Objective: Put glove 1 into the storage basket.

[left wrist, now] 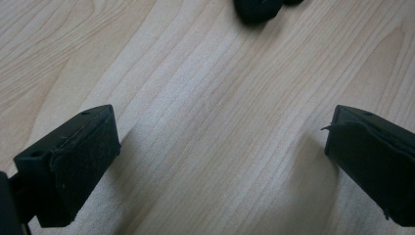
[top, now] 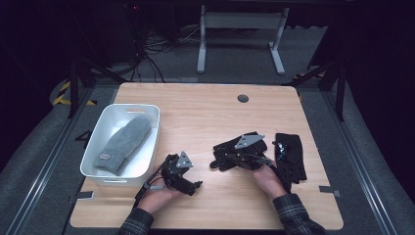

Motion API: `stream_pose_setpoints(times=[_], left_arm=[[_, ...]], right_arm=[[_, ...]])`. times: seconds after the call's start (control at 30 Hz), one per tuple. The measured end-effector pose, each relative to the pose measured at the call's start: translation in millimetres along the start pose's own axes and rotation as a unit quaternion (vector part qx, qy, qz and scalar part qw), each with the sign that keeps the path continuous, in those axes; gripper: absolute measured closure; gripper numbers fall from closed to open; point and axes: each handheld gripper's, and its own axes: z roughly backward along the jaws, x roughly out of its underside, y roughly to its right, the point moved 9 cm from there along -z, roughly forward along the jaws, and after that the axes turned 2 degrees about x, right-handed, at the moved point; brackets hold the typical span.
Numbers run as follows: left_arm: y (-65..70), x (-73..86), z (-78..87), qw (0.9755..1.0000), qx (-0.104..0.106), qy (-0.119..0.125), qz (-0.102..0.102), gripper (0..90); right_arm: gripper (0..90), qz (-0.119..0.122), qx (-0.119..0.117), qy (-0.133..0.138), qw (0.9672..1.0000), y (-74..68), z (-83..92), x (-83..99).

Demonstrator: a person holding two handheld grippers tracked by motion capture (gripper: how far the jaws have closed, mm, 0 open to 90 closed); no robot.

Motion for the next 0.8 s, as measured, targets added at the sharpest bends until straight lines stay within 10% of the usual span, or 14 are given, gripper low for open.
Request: stream_pose_setpoints(times=[0.27,0.43,0.63,0.8], left_arm=[[-0.6,-0.7,3.1,0.9999,-0.007,-0.013,0.003,2.7],[0.0,-14.3,16.4,0.9994,-0.032,0.016,0.000,33.7],[8.7,-38.4,15.5,0.9992,0.007,0.036,0.014,73.9],[15.4,-51.0,-1.8,0.9990,0.032,0.028,0.014,89.4]], right_arm=[[90.0,0.020,-0.022,0.008,0.9995,-22.3,-10.8,-13.7],[90.0,0.012,0.000,0.024,0.9997,-3.3,8.2,-14.1],[90.0,-0.019,0.035,0.025,0.9989,34.2,29.9,0.3],[90.0,-0.033,0.057,0.018,0.9977,55.9,37.9,12.5]])
